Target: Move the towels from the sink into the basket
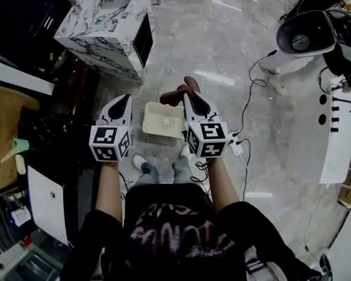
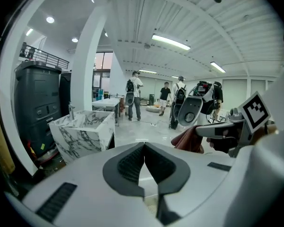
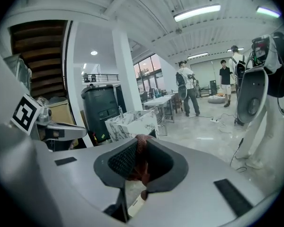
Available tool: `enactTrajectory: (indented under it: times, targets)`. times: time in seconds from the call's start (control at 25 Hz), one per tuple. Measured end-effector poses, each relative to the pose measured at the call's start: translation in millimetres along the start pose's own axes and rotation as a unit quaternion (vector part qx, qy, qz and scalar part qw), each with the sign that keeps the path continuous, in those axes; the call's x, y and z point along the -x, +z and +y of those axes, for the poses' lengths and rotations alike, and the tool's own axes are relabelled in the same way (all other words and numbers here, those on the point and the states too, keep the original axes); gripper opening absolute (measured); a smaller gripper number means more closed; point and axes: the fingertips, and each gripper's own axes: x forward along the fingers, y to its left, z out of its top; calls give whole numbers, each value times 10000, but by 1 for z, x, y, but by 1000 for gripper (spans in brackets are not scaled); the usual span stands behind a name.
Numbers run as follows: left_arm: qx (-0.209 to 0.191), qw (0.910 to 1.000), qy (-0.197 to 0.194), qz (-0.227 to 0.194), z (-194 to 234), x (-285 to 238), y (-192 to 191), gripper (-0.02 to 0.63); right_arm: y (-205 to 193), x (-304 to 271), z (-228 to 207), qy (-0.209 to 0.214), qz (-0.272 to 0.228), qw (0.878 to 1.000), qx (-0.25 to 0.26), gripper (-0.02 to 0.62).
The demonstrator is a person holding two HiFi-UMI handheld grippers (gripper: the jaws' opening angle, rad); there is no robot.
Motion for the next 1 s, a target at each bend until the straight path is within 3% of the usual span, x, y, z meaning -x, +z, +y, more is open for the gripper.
enactTrajectory:
  times: [0.24,0.56,1.0]
  targets:
    - [38,9995,-233,193,-12,-30,-16,15,-18,-3,-30,-274,100,9996,-47,60]
    - [71,9985,-377,382,-1,-50,-44,15,-51,-19,-33,-433,341,9985,-62,60]
    - [385,9954,-303,823,21,-83,-129,15,-131,-59,-44,-412,879,9950,-242,61]
